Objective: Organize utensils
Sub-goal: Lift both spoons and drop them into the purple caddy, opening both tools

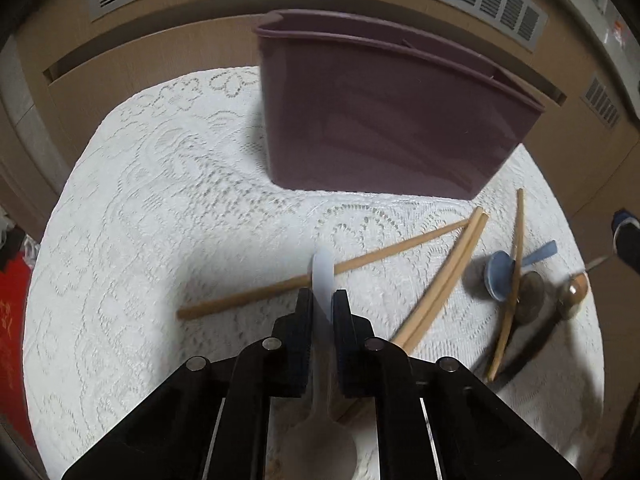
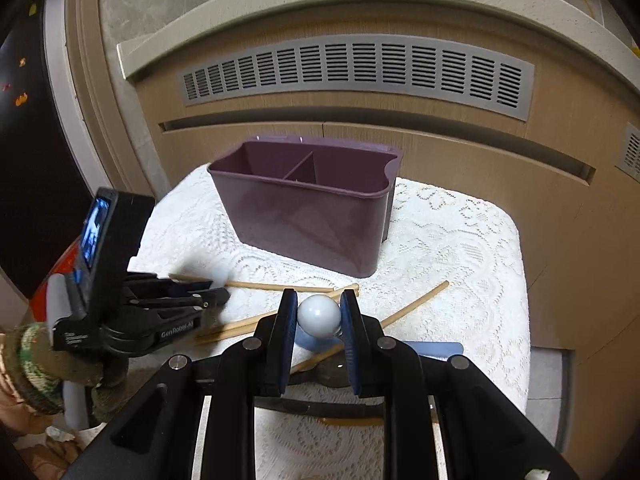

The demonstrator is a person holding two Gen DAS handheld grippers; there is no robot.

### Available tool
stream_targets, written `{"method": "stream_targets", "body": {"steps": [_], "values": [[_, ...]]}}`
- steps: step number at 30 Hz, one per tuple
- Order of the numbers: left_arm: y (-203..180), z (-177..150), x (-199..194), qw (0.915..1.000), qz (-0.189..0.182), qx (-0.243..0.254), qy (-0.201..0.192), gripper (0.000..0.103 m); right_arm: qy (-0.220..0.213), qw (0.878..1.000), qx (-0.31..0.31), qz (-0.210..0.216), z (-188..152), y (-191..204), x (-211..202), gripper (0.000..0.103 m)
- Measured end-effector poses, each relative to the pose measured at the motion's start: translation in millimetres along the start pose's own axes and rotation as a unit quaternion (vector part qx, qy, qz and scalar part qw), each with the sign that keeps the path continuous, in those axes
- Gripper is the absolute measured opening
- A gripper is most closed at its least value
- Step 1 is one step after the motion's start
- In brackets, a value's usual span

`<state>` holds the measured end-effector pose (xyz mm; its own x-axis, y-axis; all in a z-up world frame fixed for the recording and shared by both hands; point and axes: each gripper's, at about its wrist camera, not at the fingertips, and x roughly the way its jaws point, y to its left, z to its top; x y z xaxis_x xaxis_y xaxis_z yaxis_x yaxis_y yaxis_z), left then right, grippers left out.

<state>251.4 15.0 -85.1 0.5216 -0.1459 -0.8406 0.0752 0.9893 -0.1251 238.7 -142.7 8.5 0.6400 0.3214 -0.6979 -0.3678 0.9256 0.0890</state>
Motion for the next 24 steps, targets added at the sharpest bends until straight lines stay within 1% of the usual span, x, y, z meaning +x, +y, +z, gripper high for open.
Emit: {"method": "stream_targets", "body": {"steps": [4,6,10,14,16,17,19,20,21,22,24], "values": [[-1,-13,-33,0.9988,-0.009,0.019,-0.044,0.010,-0.006,1.000,0.013,0.014,4,3,-16,0.020],[-2,-18,-52,0.9972,-0.011,0.026,-0.069,0.010,-0.008,1.000,0.018,0.023,5,6,-27,0.020],[-7,-23,-87,0.9930,-0.030,0.029,-0.111,0.010,-0.003,0.998,0.036,0.047,4,8,-43,0.020],[-16,-12,-130,0.9843,-0.057,0.036,-0.163,0.010,-0.015,0.997,0.050,0.056,10,11,-65,0.021],[-23,1,-161,0.9760,-0.077,0.043,-0.199,0.010,-0.031,0.996,0.051,0.065,19,16,-80,0.020],[-24,6,-173,0.9729,-0.081,0.045,-0.212,0.010,-0.042,0.996,0.047,0.067,25,19,-90,0.021],[-28,24,-205,0.9618,-0.089,0.049,-0.254,0.010,-0.070,0.995,0.036,0.067,42,27,-111,0.020],[-29,35,-220,0.9549,-0.091,0.050,-0.278,0.010,-0.088,0.993,0.030,0.068,53,31,-122,0.021],[-31,48,-240,0.9447,-0.089,0.052,-0.311,0.010,-0.103,0.992,0.026,0.069,62,34,-132,0.021],[-33,56,-249,0.9392,-0.088,0.054,-0.327,0.010,-0.121,0.990,0.020,0.071,76,37,-143,0.021],[-34,79,-273,0.9226,-0.091,0.057,-0.371,0.010,-0.151,0.986,0.015,0.074,100,40,-161,0.021]]}}
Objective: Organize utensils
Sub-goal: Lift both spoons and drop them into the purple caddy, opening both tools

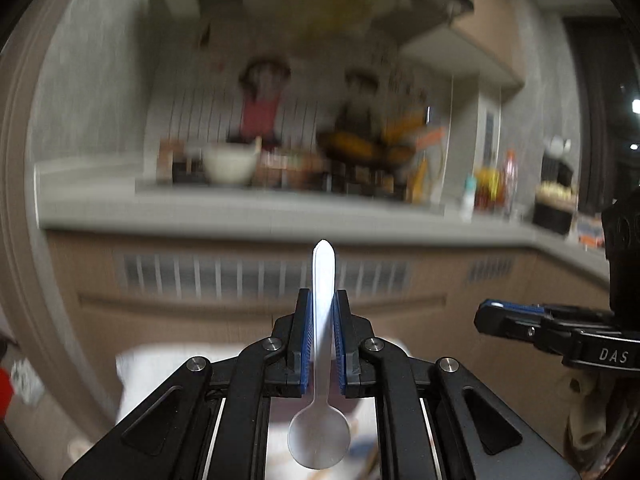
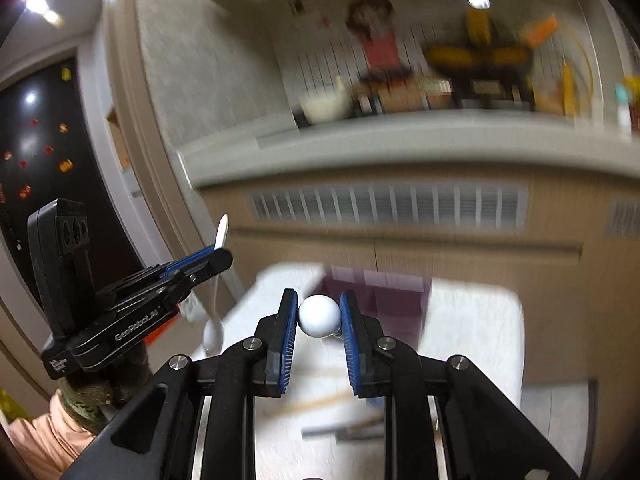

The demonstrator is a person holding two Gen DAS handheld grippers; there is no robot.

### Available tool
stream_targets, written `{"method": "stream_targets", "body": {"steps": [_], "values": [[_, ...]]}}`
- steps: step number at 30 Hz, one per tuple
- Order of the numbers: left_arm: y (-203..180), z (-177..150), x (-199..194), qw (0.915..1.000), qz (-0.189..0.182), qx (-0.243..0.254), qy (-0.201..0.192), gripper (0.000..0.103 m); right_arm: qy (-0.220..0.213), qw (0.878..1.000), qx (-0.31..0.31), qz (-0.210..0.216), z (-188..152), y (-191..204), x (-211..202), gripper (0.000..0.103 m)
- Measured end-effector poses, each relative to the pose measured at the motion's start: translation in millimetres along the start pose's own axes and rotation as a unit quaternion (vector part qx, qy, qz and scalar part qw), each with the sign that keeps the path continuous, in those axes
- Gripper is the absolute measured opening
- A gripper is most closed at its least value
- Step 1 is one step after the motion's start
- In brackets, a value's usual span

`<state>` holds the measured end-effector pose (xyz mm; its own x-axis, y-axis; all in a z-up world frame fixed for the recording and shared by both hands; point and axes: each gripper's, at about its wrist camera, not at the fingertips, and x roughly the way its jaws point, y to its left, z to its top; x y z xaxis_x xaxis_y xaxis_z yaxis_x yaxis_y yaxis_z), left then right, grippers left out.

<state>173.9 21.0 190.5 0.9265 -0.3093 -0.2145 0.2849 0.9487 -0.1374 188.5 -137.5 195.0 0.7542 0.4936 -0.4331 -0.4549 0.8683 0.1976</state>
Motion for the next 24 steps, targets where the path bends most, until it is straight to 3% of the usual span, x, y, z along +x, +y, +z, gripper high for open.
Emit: {"method": "stream_targets", "body": {"steps": [5,9,13,16,24], "values": [[11,42,18,0.9977,-0.026,0.001,-0.063,0.010,-0.053,0.999,-0.005,0.004,53,-1,0,0.021],[19,46,54,0.9971,-0.023,-0.001,-0.072,0.010,-0.060,0.998,0.006,0.014,66,-15,27,0.021],[30,19,103,0.9988,-0.008,-0.002,-0.049,0.010,-0.039,0.999,0.026,0.013,58,-44,71,0.021],[36,-15,152,0.9999,-0.006,0.011,-0.006,0.010,-0.010,0.999,0.048,0.015,47,-63,110,0.021],[61,-92,222,0.9965,0.000,-0.020,0.081,0.010,0.073,0.993,0.095,0.023,-8,-95,202,0.021]]}}
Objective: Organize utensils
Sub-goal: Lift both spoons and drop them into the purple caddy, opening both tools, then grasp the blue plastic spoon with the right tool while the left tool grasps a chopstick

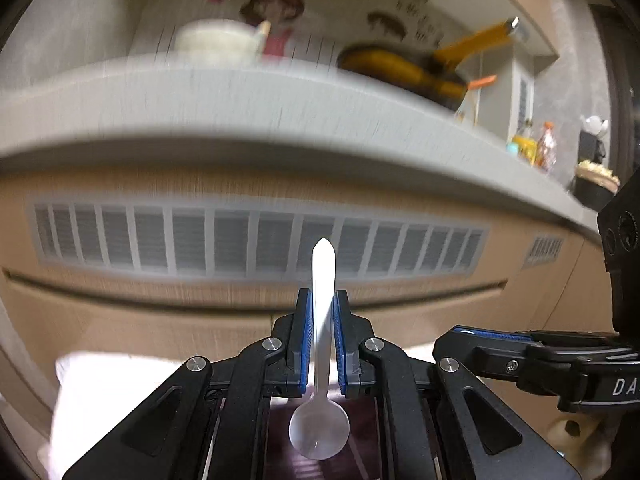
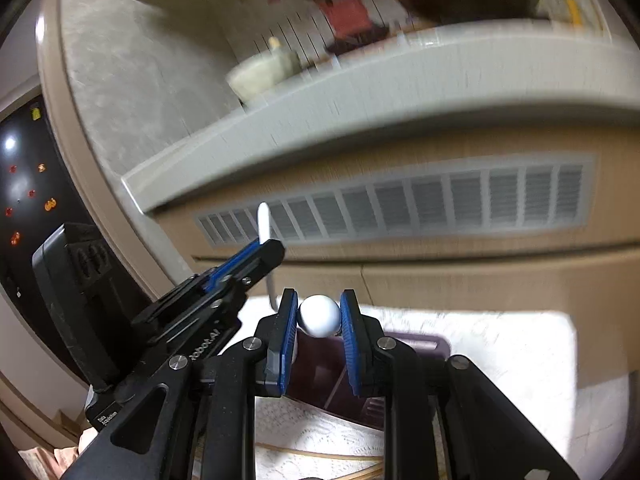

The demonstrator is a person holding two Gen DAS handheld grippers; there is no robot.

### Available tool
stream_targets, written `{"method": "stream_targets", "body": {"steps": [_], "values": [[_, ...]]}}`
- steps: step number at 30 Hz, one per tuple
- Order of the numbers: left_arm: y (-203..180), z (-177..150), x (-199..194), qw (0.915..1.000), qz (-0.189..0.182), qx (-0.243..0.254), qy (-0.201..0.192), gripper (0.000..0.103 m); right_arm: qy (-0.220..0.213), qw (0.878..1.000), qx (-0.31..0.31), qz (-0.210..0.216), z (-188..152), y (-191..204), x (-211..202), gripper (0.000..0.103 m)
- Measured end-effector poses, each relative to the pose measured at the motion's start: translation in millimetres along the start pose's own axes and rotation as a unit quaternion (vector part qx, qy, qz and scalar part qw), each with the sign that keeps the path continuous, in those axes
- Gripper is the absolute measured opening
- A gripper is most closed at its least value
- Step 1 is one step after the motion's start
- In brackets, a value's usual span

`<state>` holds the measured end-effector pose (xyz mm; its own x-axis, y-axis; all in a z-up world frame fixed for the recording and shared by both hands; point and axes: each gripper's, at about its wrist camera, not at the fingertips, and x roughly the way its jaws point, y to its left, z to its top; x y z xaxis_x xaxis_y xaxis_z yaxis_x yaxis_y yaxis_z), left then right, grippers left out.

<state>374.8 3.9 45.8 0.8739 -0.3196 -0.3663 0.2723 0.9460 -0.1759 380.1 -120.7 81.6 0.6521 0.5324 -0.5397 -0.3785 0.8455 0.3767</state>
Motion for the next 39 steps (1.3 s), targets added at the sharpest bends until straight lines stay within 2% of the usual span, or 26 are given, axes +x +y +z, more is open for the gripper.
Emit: {"method": "stream_targets", "body": {"steps": [4,6,7,9,12,14,18,19,21,23,25,29,31,33,34,35,39], "values": [[6,-28,20,0.9990,0.004,-0.004,0.045,0.014,0.033,0.999,0.012,-0.011,-15,-13,29,0.021],[8,-35,23,0.9982,0.001,-0.005,0.059,0.023,0.039,0.999,0.007,-0.026,-22,-15,35,0.022],[9,-38,23,0.9981,0.002,-0.007,0.061,0.027,0.040,0.999,0.004,-0.032,-24,-16,38,0.028],[10,-42,18,0.9980,0.009,-0.010,0.062,0.027,0.033,0.998,-0.007,-0.050,-27,-13,35,0.037],[13,-43,4,0.9977,0.018,-0.019,0.063,0.030,0.020,0.997,-0.030,-0.069,-28,-7,24,0.041],[15,-46,-10,0.9973,0.025,-0.022,0.065,0.038,0.011,0.996,-0.040,-0.081,-30,-4,11,0.045],[12,-61,-37,0.9963,0.028,-0.018,0.079,0.042,0.004,0.992,-0.047,-0.114,-37,-10,-14,0.059],[11,-66,-43,0.9960,0.029,-0.018,0.083,0.043,0.004,0.991,-0.051,-0.125,-40,-11,-19,0.063],[8,-77,-56,0.9951,0.028,-0.017,0.093,0.052,0.006,0.986,-0.064,-0.152,-52,-14,-28,0.067],[4,-91,-68,0.9943,0.025,-0.018,0.102,0.063,0.015,0.981,-0.082,-0.178,-67,-16,-35,0.076],[0,-105,-78,0.9931,0.022,-0.015,0.114,0.069,0.021,0.974,-0.101,-0.203,-82,-18,-43,0.094],[-6,-131,-94,0.9891,0.010,-0.008,0.147,0.077,0.027,0.957,-0.145,-0.249,-116,-17,-52,0.100],[-8,-139,-98,0.9872,0.004,-0.009,0.159,0.082,0.043,0.952,-0.167,-0.251,-133,-14,-54,0.100],[-11,-148,-103,0.9865,0.007,-0.007,0.164,0.092,0.068,0.950,-0.187,-0.240,-147,-11,-51,0.100],[-12,-152,-106,0.9867,0.011,-0.002,0.162,0.100,0.080,0.951,-0.193,-0.230,-154,-11,-51,0.100],[-14,-156,-111,0.9870,0.017,0.006,0.160,0.103,0.092,0.951,-0.197,-0.220,-160,-11,-51,0.100],[-18,-161,-116,0.9873,0.025,0.018,0.156,0.103,0.122,0.954,-0.179,-0.208,-172,-20,-49,0.100]]}}
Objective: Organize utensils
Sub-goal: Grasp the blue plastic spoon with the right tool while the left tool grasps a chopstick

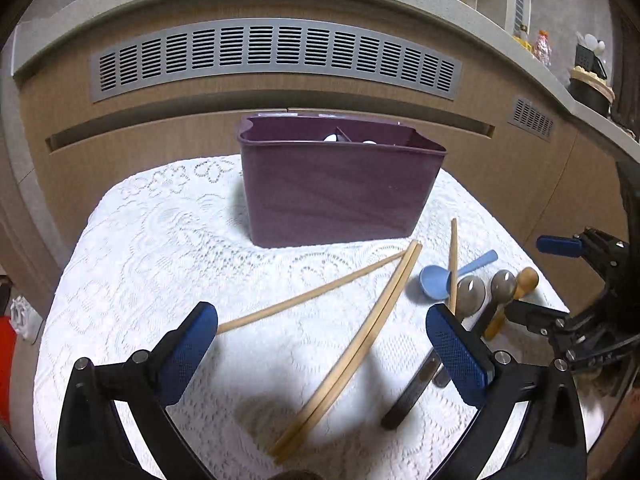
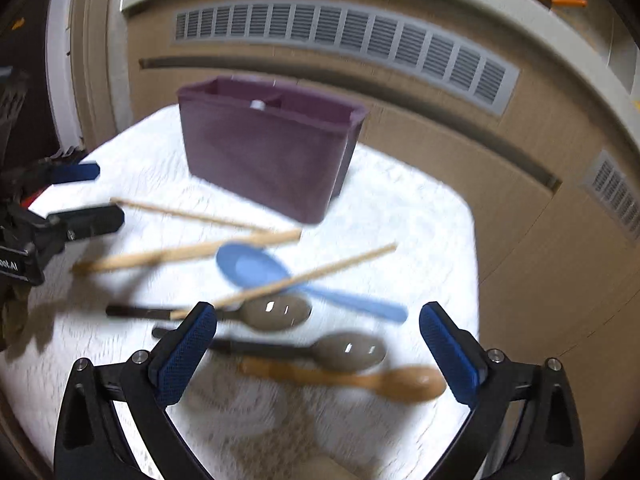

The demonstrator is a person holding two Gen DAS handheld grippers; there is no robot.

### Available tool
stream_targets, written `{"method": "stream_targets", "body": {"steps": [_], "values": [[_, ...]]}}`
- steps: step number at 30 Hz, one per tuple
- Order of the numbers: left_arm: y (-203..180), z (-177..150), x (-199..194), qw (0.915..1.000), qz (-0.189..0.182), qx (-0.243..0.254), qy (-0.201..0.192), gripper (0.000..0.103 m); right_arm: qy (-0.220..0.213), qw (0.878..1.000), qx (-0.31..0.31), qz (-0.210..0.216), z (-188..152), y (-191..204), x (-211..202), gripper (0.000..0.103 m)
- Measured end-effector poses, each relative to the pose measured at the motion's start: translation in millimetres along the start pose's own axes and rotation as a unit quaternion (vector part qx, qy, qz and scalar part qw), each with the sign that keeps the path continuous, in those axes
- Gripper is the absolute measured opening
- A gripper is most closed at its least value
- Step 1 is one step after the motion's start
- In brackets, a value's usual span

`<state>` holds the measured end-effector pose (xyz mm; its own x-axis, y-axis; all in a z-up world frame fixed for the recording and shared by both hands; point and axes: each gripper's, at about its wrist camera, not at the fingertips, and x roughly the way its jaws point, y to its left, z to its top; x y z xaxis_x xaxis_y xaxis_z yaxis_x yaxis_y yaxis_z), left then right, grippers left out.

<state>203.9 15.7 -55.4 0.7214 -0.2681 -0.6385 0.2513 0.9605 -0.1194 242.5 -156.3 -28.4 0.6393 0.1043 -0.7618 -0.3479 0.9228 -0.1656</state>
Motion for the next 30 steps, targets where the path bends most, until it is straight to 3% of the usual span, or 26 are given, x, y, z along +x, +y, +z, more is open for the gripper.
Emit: {"method": "stream_targets", "body": {"steps": [4,7,12,17,20,21,23,25,30], "values": [[6,-3,-3,1.0000,0.004,-0.002,-0.004,0.103,-0.001,1.000,0.009,0.015,5,8,6,0.092],[8,-5,-8,0.9998,0.009,0.017,-0.005,0.103,-0.002,0.999,-0.032,0.029,14,28,15,0.084],[17,-10,-11,0.9999,0.008,0.013,0.003,0.103,0.011,0.994,-0.103,0.023,28,50,47,0.081],[27,-15,-11,1.0000,0.002,-0.001,0.005,0.103,0.049,0.994,-0.083,0.047,33,41,78,0.070],[28,-15,-8,0.9999,-0.009,-0.007,0.012,0.103,0.063,0.994,-0.061,0.072,31,38,83,0.059],[28,-15,-6,0.9998,-0.010,-0.006,0.015,0.103,0.071,0.992,-0.056,0.088,31,39,82,0.043],[27,-16,-3,0.9997,-0.011,-0.005,0.021,0.103,0.076,0.992,-0.052,0.086,31,44,78,0.029],[25,-16,-1,0.9997,-0.011,-0.003,0.023,0.103,0.075,0.993,-0.054,0.077,30,49,72,0.023],[19,-15,8,0.9993,-0.008,0.020,0.031,0.103,0.061,0.993,-0.016,0.103,30,45,42,0.016]]}}
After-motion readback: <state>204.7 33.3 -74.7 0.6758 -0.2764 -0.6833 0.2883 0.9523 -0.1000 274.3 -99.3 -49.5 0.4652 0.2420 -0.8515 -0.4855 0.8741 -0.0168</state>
